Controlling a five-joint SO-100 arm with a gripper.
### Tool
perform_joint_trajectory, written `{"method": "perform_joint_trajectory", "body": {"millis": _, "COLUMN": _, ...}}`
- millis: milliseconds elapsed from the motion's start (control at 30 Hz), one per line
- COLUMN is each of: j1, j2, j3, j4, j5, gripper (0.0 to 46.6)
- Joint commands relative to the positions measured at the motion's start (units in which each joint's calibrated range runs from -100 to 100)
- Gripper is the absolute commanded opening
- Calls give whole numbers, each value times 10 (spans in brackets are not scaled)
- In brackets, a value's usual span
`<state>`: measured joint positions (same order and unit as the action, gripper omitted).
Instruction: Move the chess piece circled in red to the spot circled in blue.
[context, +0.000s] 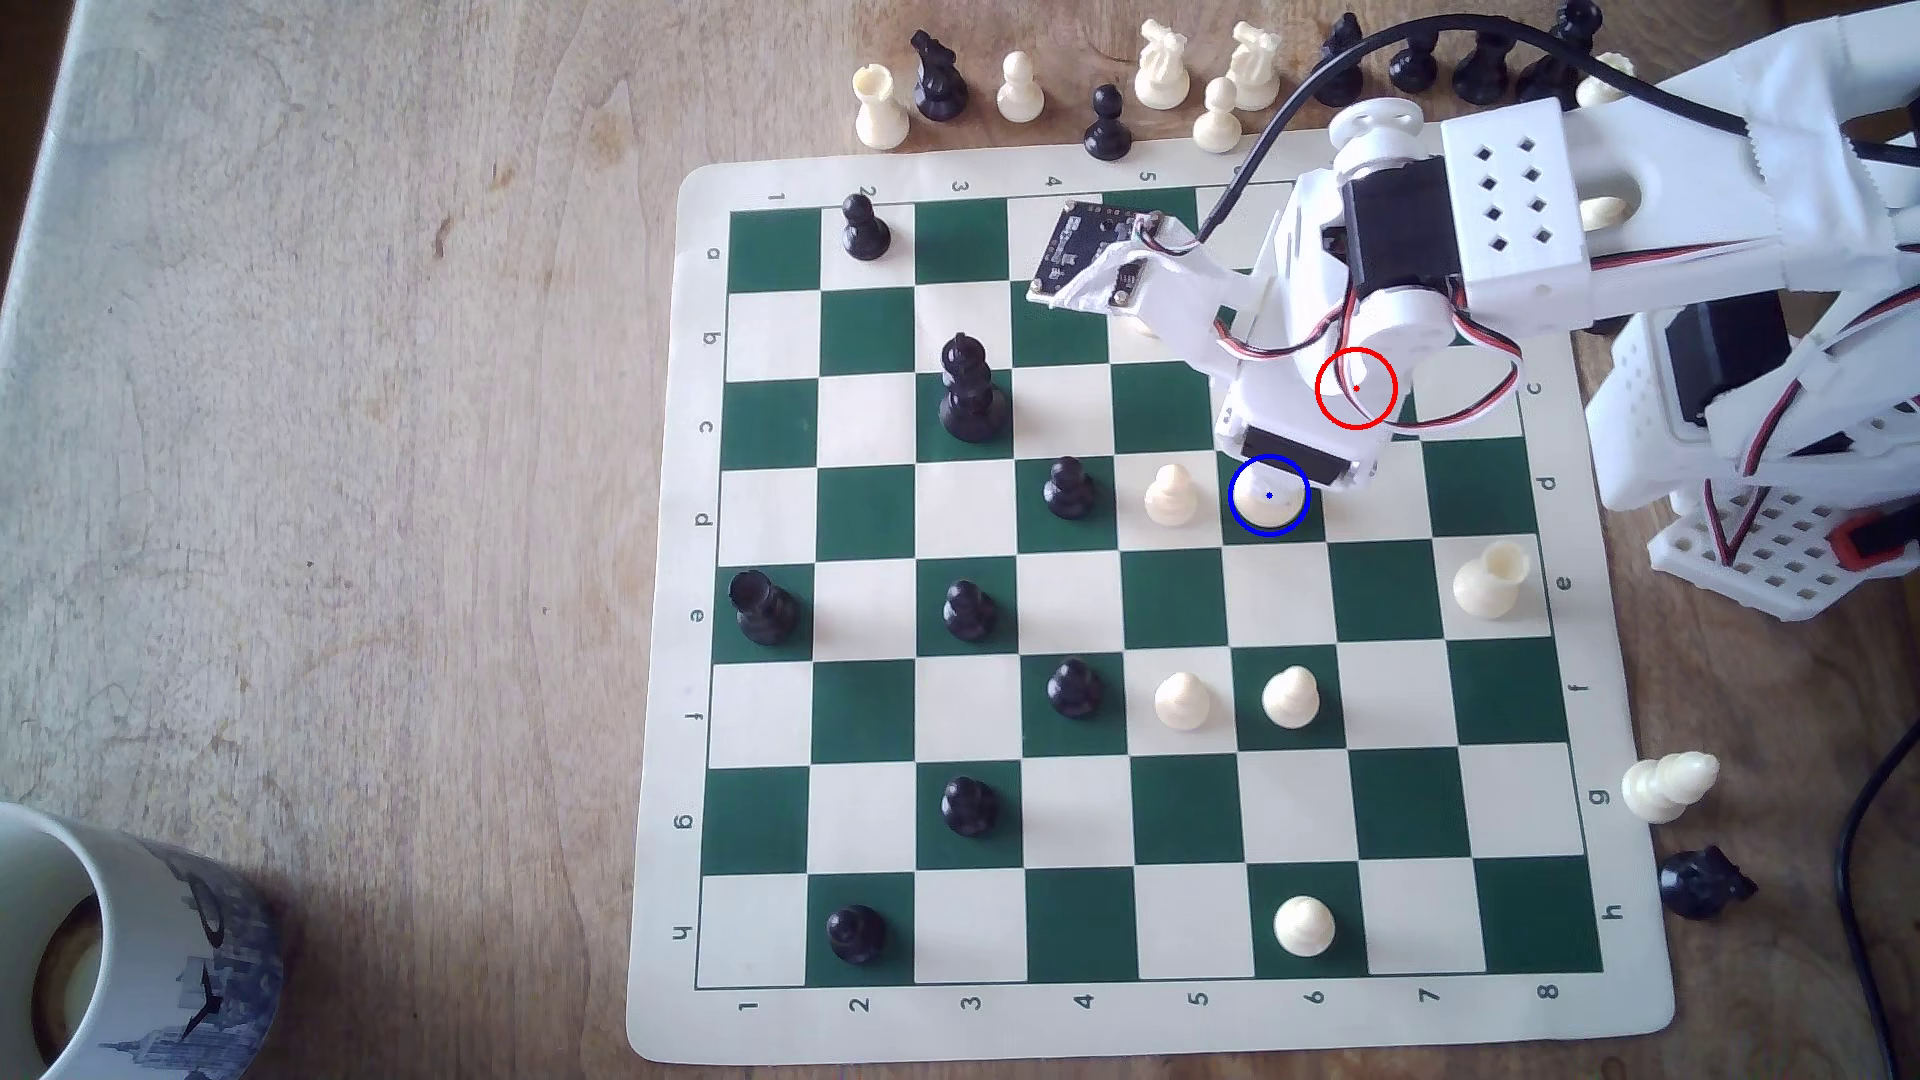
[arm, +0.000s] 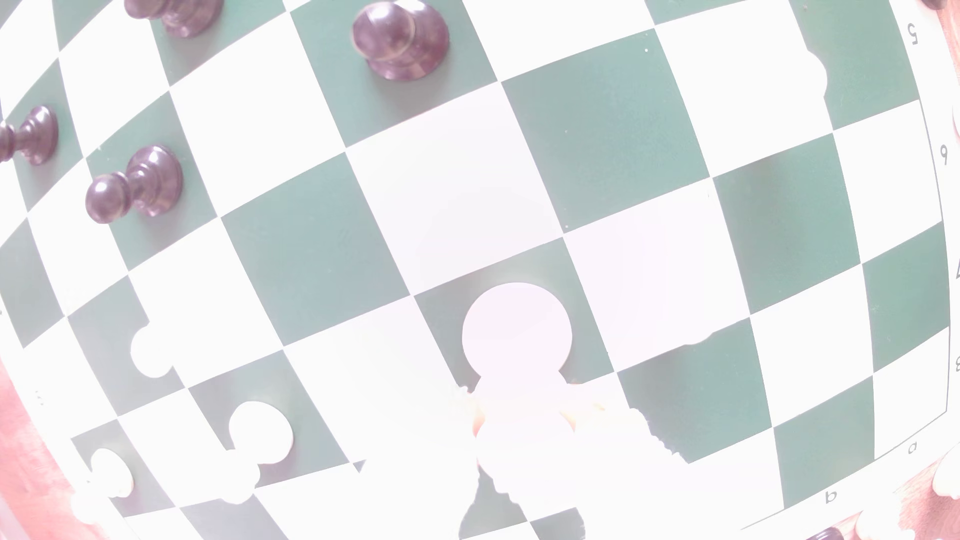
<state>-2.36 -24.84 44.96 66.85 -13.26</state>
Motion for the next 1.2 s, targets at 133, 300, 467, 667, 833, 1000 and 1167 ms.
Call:
{"method": "perform_joint_trajectory", "body": {"millis": 133, "j1": 5, "j2": -3, "j3": -37, "j4": -8, "j5": -1, "gripper": 9}}
{"method": "perform_joint_trajectory", "body": {"millis": 300, "j1": 8, "j2": 1, "j3": -36, "j4": -8, "j5": 2, "gripper": 116}}
{"method": "perform_joint_trajectory", "body": {"millis": 467, "j1": 17, "j2": -13, "j3": -36, "j4": -6, "j5": 3, "gripper": 195}}
{"method": "perform_joint_trajectory", "body": {"millis": 667, "j1": 26, "j2": -39, "j3": -36, "j4": 13, "j5": 4, "gripper": 208}}
{"method": "perform_joint_trajectory", "body": {"millis": 833, "j1": 46, "j2": -84, "j3": -28, "j4": 43, "j5": 4, "gripper": 211}}
{"method": "perform_joint_trajectory", "body": {"millis": 1000, "j1": 56, "j2": -169, "j3": 21, "j4": 48, "j5": 4, "gripper": 207}}
{"method": "perform_joint_trajectory", "body": {"millis": 1167, "j1": 67, "j2": -268, "j3": 84, "j4": 8, "j5": -19, "gripper": 230}}
